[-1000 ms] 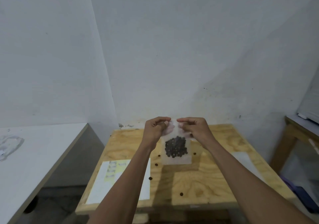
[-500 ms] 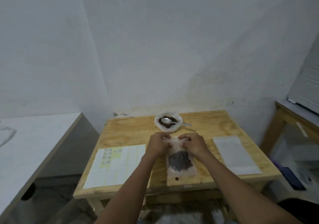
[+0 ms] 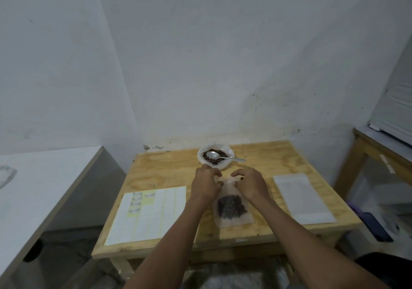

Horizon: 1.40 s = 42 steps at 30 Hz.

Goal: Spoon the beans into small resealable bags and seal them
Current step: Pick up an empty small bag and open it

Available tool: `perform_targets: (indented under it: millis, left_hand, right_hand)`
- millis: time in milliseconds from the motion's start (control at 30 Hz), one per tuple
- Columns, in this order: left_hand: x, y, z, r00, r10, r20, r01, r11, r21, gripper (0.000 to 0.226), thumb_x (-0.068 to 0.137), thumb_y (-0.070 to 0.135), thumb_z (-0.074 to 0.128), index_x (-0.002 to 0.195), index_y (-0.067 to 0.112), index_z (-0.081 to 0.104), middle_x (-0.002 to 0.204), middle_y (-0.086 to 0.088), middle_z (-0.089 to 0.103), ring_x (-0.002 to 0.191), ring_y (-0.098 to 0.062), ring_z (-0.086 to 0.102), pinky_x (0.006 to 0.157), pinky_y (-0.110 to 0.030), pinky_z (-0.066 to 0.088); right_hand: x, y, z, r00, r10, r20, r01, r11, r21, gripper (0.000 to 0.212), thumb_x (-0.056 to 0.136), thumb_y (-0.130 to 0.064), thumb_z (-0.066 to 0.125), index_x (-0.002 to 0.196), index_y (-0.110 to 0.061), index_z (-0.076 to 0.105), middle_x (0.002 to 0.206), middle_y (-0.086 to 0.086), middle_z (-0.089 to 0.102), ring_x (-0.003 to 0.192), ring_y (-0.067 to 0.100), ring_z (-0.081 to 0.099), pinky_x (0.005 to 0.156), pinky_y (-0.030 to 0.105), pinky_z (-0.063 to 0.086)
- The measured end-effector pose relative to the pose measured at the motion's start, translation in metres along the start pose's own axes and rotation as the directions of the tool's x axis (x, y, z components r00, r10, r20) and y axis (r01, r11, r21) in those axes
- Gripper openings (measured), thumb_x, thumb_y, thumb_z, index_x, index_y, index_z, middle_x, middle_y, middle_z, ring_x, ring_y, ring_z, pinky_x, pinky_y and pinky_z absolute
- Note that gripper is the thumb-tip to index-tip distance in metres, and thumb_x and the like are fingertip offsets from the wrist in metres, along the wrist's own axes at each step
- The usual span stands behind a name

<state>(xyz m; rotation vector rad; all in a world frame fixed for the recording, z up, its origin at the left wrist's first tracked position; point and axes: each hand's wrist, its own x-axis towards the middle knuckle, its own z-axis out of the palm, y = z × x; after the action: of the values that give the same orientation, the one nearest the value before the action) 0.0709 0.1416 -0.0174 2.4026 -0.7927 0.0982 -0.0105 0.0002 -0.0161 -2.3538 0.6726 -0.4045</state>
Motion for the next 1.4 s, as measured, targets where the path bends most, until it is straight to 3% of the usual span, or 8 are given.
perform_targets:
  millis: [233, 400, 700, 833, 1033, 1167, 1267, 1400]
  left_hand:
    - [0.010, 0.066, 0.022, 0.995, 0.095, -0.039, -0.100, 0.982, -0.161, 0.008, 0.089, 0.019, 0.073, 0.089, 0.013, 0.077, 0.092, -0.003, 0.073, 0.085, -0.016, 0.064, 0.070, -0.028, 0.045]
    - [0.009, 0.117, 0.058, 0.993, 0.067, 0.097, -0.047, 0.979, -0.198, 0.012, 0.090, 0.025, 0.073, 0.095, 0.014, 0.074, 0.091, -0.008, 0.074, 0.077, -0.020, 0.067, 0.066, -0.027, 0.049]
    - [0.012, 0.156, 0.102, 0.973, -0.041, 0.229, 0.080, 0.983, -0.165, 0.026, 0.088, 0.028, 0.078, 0.100, 0.009, 0.067, 0.096, -0.011, 0.068, 0.084, -0.026, 0.064, 0.066, -0.031, 0.045]
    - [0.012, 0.160, 0.109, 0.981, -0.076, 0.180, 0.103, 0.984, -0.145, 0.016, 0.085, 0.016, 0.076, 0.095, 0.008, 0.066, 0.092, -0.004, 0.060, 0.085, -0.024, 0.060, 0.074, -0.039, 0.056]
    - [0.009, 0.165, 0.114, 0.988, -0.110, 0.107, 0.124, 0.984, -0.127, 0.012, 0.082, 0.013, 0.076, 0.089, 0.011, 0.066, 0.093, -0.003, 0.061, 0.084, -0.023, 0.060, 0.073, -0.037, 0.057]
    - [0.012, 0.167, 0.116, 0.990, -0.134, 0.040, 0.140, 0.972, -0.190, 0.014, 0.081, 0.018, 0.078, 0.081, 0.016, 0.065, 0.091, -0.003, 0.064, 0.080, -0.020, 0.061, 0.068, -0.034, 0.055]
    - [0.017, 0.168, 0.110, 0.974, -0.224, 0.029, 0.213, 0.866, -0.453, 0.022, 0.082, 0.013, 0.078, 0.073, 0.017, 0.059, 0.083, -0.005, 0.065, 0.076, -0.023, 0.063, 0.067, -0.036, 0.054]
    - [0.026, 0.173, 0.083, 0.926, -0.352, 0.134, 0.320, 0.548, -0.772, 0.023, 0.086, -0.003, 0.068, 0.076, 0.016, 0.060, 0.083, -0.004, 0.063, 0.078, -0.023, 0.058, 0.071, -0.038, 0.052]
  right_hand:
    - [0.002, 0.022, -0.057, 0.969, 0.136, -0.207, -0.126, 0.990, 0.062, 0.009, 0.089, -0.027, 0.071, 0.083, -0.030, 0.078, 0.088, -0.004, 0.076, 0.084, 0.020, 0.070, 0.070, 0.035, 0.061]
    - [0.003, 0.067, -0.100, 0.918, 0.249, -0.310, -0.266, 0.964, -0.014, 0.004, 0.088, -0.028, 0.072, 0.091, -0.027, 0.075, 0.103, 0.000, 0.073, 0.098, 0.027, 0.066, 0.074, 0.034, 0.056]
    - [-0.006, 0.117, -0.118, 0.889, 0.411, -0.203, -0.445, 0.880, -0.164, 0.029, 0.088, -0.035, 0.075, 0.114, -0.022, 0.071, 0.124, 0.007, 0.065, 0.115, 0.031, 0.059, 0.093, 0.037, 0.052]
    - [-0.011, 0.118, -0.114, 0.896, 0.368, -0.249, -0.413, 0.897, -0.157, 0.020, 0.091, -0.029, 0.073, 0.109, -0.019, 0.073, 0.116, 0.005, 0.070, 0.108, 0.027, 0.065, 0.085, 0.033, 0.052]
    - [-0.016, 0.111, -0.116, 0.885, 0.346, -0.311, -0.409, 0.897, -0.166, 0.021, 0.090, -0.030, 0.076, 0.109, -0.020, 0.074, 0.121, 0.005, 0.067, 0.116, 0.031, 0.057, 0.095, 0.039, 0.052]
    - [-0.015, 0.105, -0.122, 0.875, 0.355, -0.329, -0.400, 0.913, -0.078, 0.013, 0.087, -0.023, 0.075, 0.099, -0.021, 0.071, 0.116, 0.007, 0.063, 0.105, 0.032, 0.060, 0.083, 0.036, 0.052]
    - [-0.008, 0.101, -0.127, 0.874, 0.340, -0.346, -0.333, 0.939, 0.082, 0.010, 0.081, -0.016, 0.073, 0.086, -0.020, 0.065, 0.105, 0.007, 0.063, 0.083, 0.027, 0.059, 0.066, 0.028, 0.042]
    - [0.000, 0.084, -0.141, 0.867, 0.350, -0.356, -0.220, 0.908, 0.357, 0.019, 0.074, -0.010, 0.073, 0.073, -0.017, 0.056, 0.077, -0.002, 0.060, 0.069, 0.020, 0.056, 0.056, 0.026, 0.038]
